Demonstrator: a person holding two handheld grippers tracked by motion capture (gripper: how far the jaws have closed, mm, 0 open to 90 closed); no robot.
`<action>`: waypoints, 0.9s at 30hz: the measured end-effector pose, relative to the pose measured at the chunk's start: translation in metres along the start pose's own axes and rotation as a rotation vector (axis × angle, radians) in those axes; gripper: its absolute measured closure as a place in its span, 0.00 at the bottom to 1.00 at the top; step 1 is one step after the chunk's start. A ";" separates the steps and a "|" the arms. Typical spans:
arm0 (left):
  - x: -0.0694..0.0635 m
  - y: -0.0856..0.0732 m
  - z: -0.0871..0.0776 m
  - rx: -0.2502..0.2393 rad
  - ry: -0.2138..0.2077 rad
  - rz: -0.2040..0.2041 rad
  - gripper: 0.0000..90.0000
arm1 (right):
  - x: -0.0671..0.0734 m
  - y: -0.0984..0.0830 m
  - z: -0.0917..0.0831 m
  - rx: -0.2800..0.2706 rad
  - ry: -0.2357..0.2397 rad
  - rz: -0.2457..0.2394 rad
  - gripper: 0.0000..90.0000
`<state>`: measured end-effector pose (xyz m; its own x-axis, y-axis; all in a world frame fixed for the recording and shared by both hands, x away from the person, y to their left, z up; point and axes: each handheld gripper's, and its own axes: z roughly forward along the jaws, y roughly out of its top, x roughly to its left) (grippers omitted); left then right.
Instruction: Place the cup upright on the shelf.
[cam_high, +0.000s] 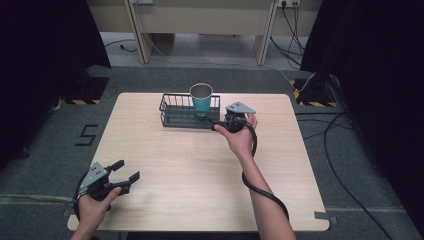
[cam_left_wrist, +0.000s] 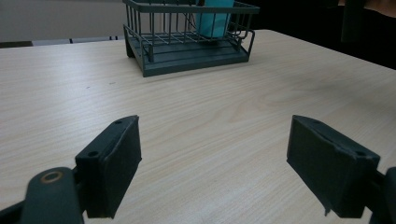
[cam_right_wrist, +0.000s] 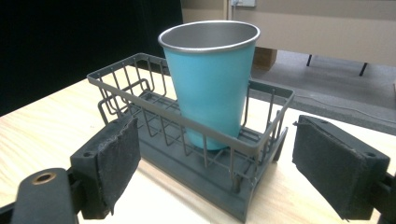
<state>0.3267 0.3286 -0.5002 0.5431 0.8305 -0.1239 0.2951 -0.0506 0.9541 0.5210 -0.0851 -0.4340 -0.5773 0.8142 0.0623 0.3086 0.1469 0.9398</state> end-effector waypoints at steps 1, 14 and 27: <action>0.000 0.000 0.000 0.000 0.000 0.000 0.19 | 0.000 -0.001 -0.004 0.001 -0.001 -0.003 0.18; 0.000 0.000 0.000 0.003 0.001 0.000 0.19 | -0.002 -0.015 -0.026 0.016 -0.004 -0.007 0.18; 0.000 0.000 0.000 0.004 0.002 0.002 0.19 | -0.005 -0.027 -0.048 0.026 -0.016 0.006 0.18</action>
<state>0.3265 0.3287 -0.5002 0.5422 0.8315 -0.1211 0.2973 -0.0550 0.9532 0.4795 -0.1205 -0.4437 -0.5632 0.8240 0.0621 0.3314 0.1564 0.9304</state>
